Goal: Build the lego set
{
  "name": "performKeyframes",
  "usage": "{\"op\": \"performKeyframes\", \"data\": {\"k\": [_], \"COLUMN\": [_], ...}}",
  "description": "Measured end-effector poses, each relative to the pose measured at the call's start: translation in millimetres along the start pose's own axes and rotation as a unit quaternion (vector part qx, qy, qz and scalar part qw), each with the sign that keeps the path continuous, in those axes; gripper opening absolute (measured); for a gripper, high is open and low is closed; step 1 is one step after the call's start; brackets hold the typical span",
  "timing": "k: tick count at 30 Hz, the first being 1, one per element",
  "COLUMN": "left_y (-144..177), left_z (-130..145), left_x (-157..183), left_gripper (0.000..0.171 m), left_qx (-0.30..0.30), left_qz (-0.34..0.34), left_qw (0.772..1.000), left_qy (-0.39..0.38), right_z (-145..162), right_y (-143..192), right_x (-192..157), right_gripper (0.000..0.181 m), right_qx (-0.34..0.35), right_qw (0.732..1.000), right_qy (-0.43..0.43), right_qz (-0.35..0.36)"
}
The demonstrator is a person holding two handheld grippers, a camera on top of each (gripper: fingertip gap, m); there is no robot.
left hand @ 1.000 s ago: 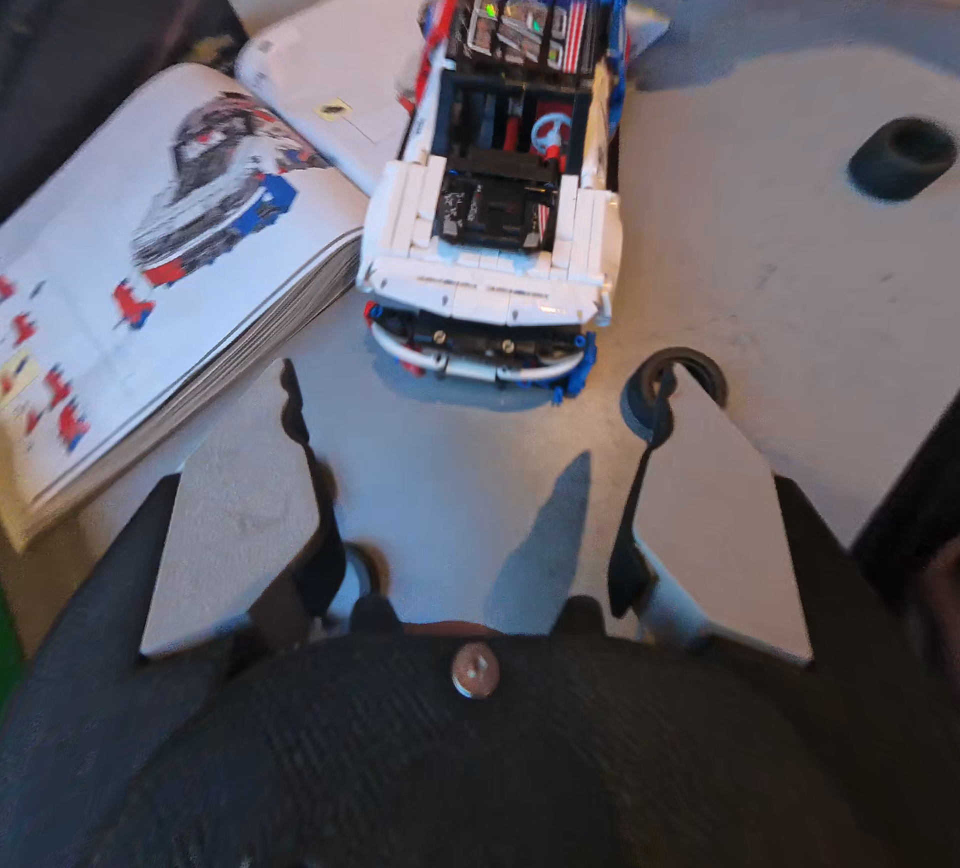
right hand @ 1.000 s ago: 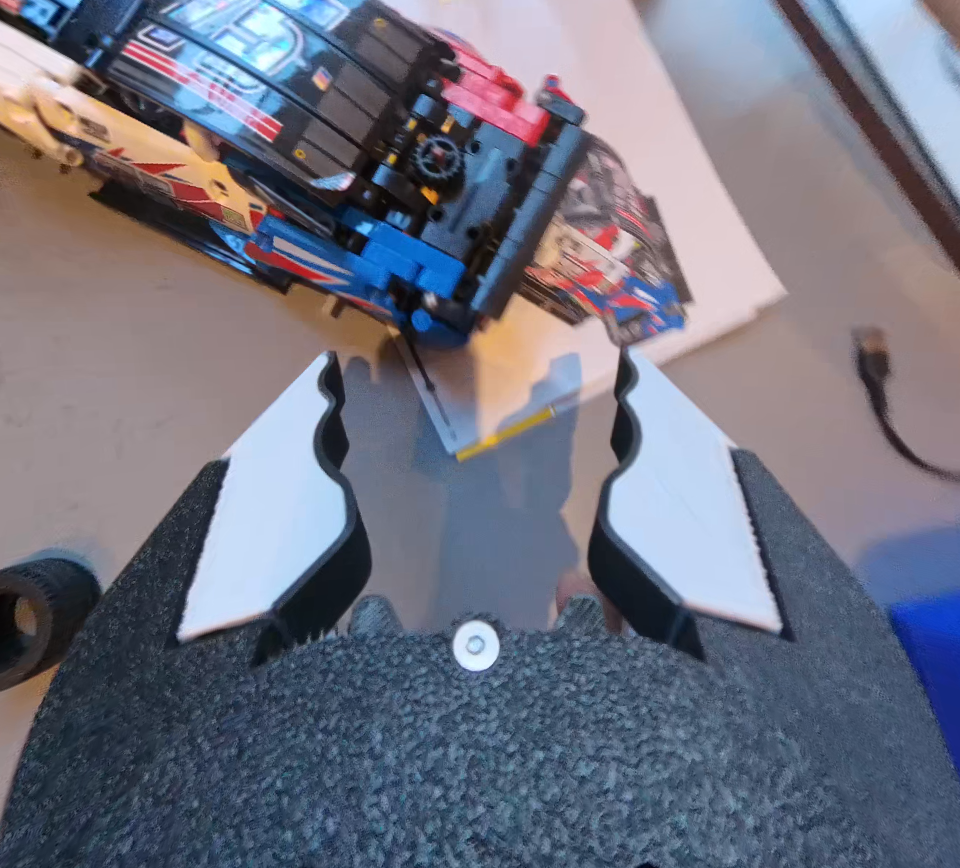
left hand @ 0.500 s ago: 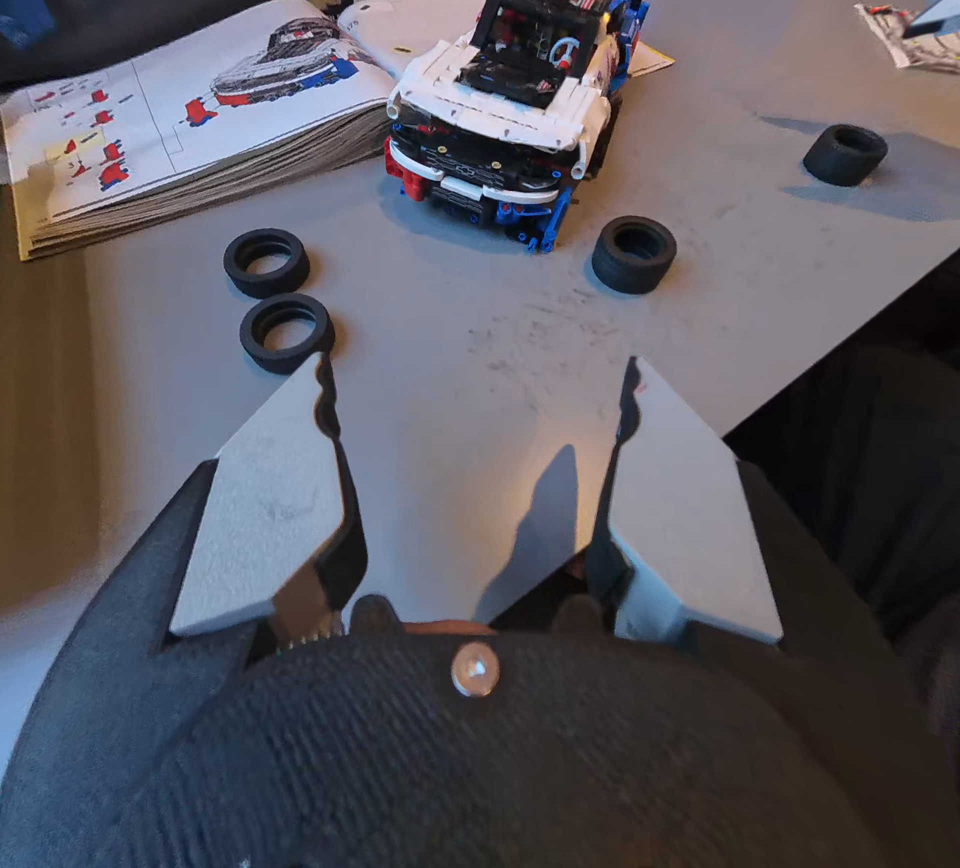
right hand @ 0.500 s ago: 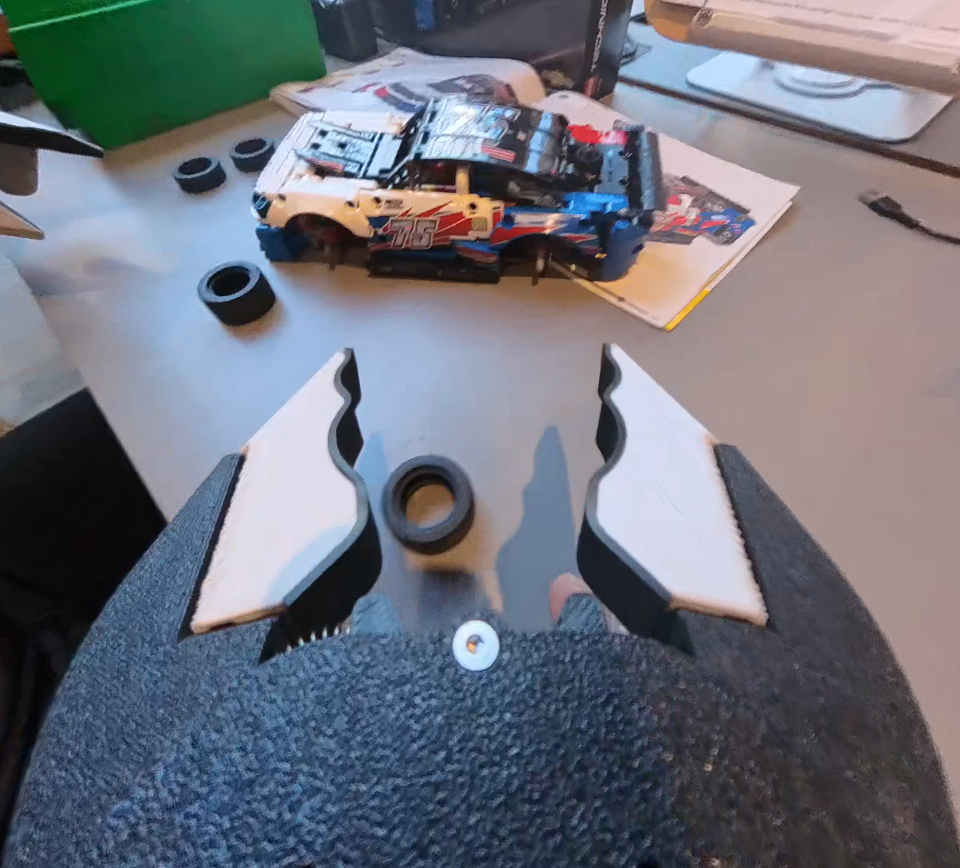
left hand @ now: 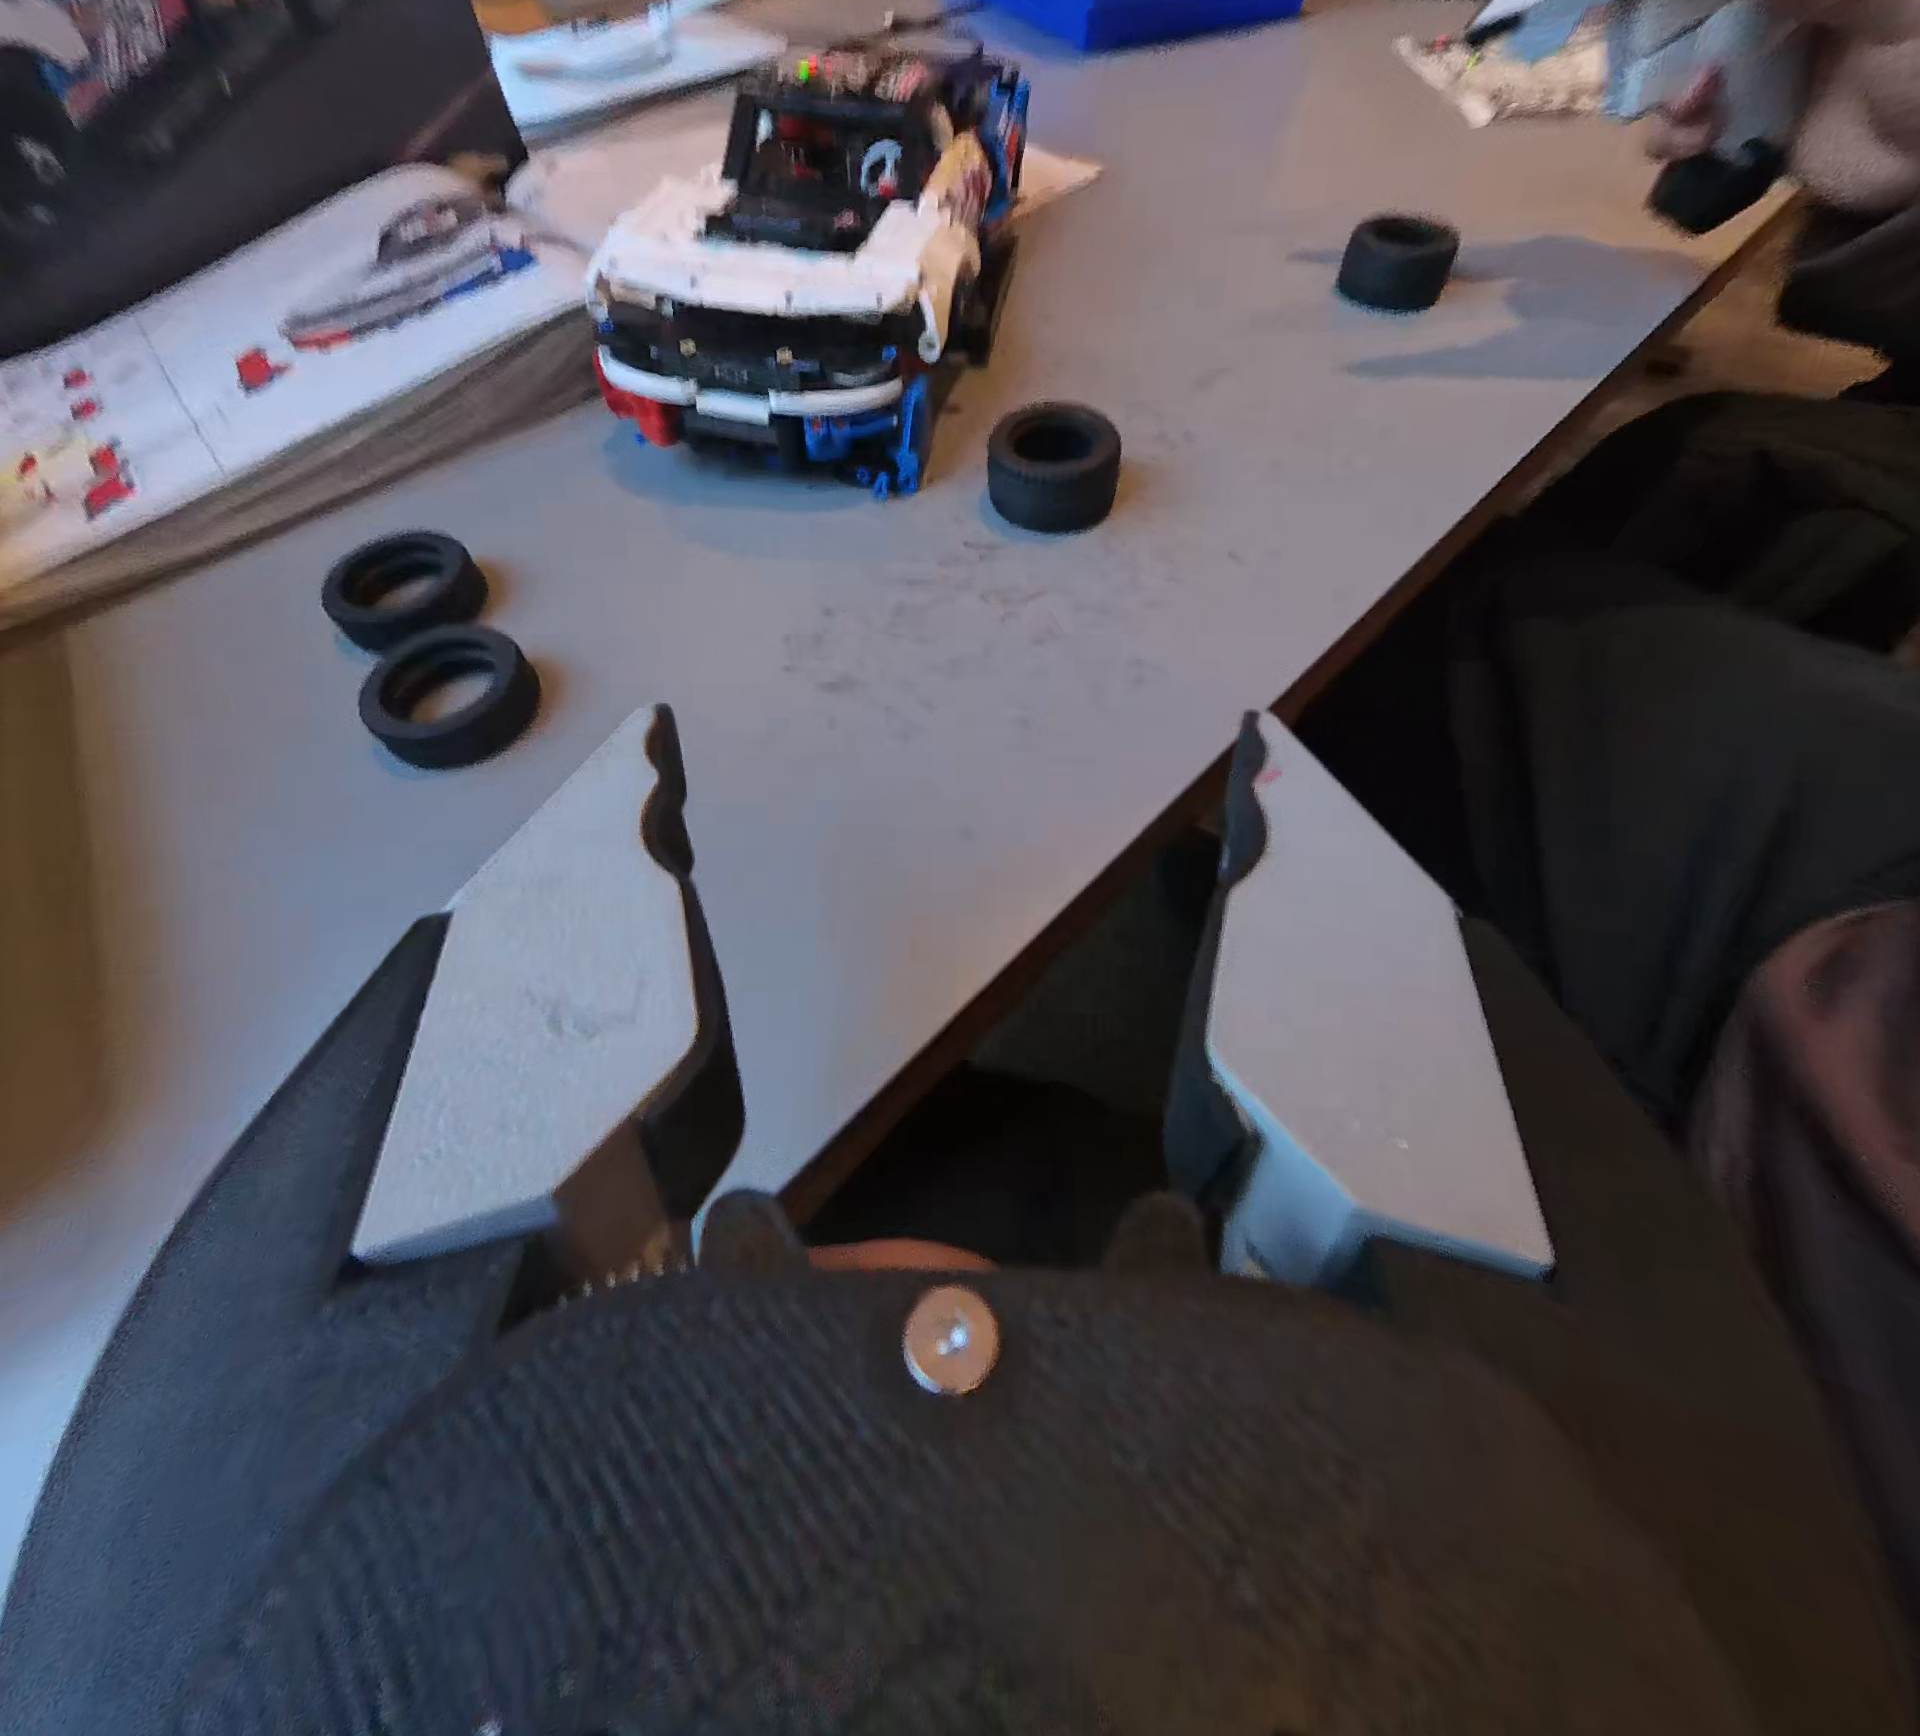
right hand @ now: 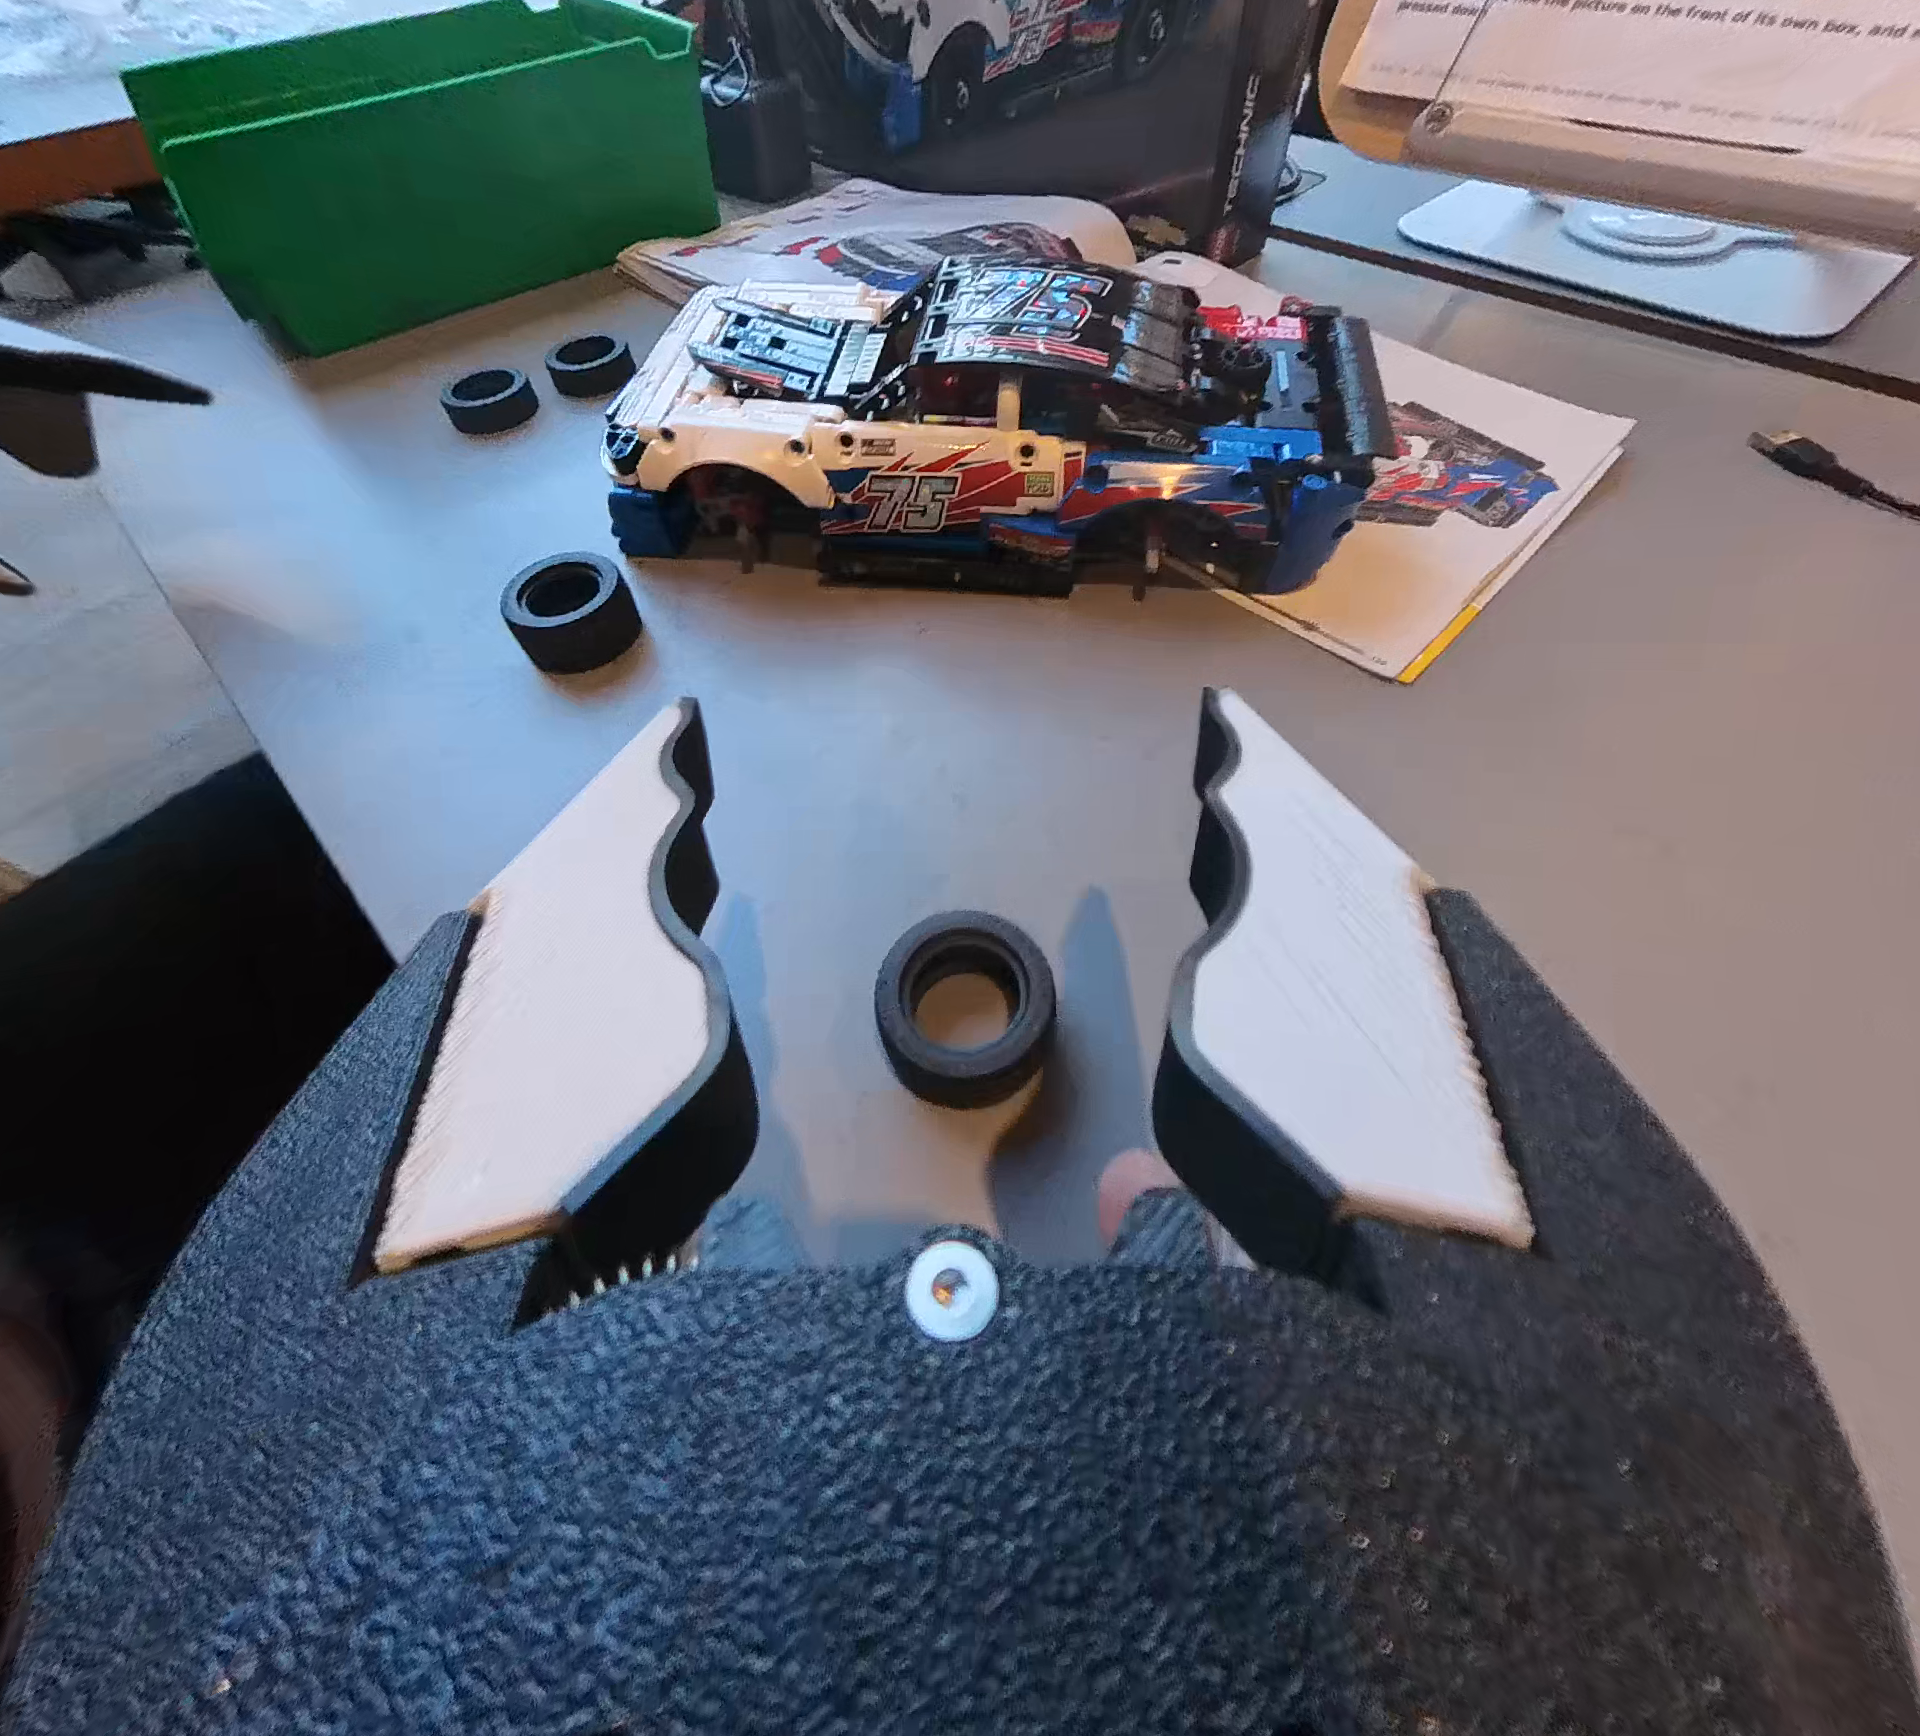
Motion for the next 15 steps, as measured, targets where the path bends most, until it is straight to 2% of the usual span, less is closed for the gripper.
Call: {"op": "performKeyframes", "data": {"k": [4,8,11,15], "left_y": [-5,-24,-41,-57], "left_z": [-10,-28,-35,-32], "left_x": [-23,-61,-86,-99], "left_gripper": [0.101,0.092,0.089,0.084], "left_qx": [0.053,0.069,0.067,0.032], "left_qz": [0.07,0.114,0.145,0.218], "left_qw": [0.996,0.991,0.986,0.975], "left_qy": [-0.002,-0.028,-0.037,0.001], "right_z": [-3,-17,-32,-38], "right_y": [-15,-39,-60,-86], "right_x": [5,11,11,12], "right_gripper": [0.093,0.092,0.092,0.092], "right_qx": [0.018,0.049,0.058,0.034], "right_qw": [1.0,0.997,0.997,0.999], "right_qy": [-0.022,-0.043,-0.045,-0.022], "right_qz": [0.008,0.031,0.029,0.028]}}
Point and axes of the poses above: each gripper's, where its closed fingertips meet, y back along the fingers, z out of its underside, x = y × z across the jaws, the point moved 10 cm from there along y, back along the fingers, and after that the axes turned 10 degrees about z, right-handed, at the moved point
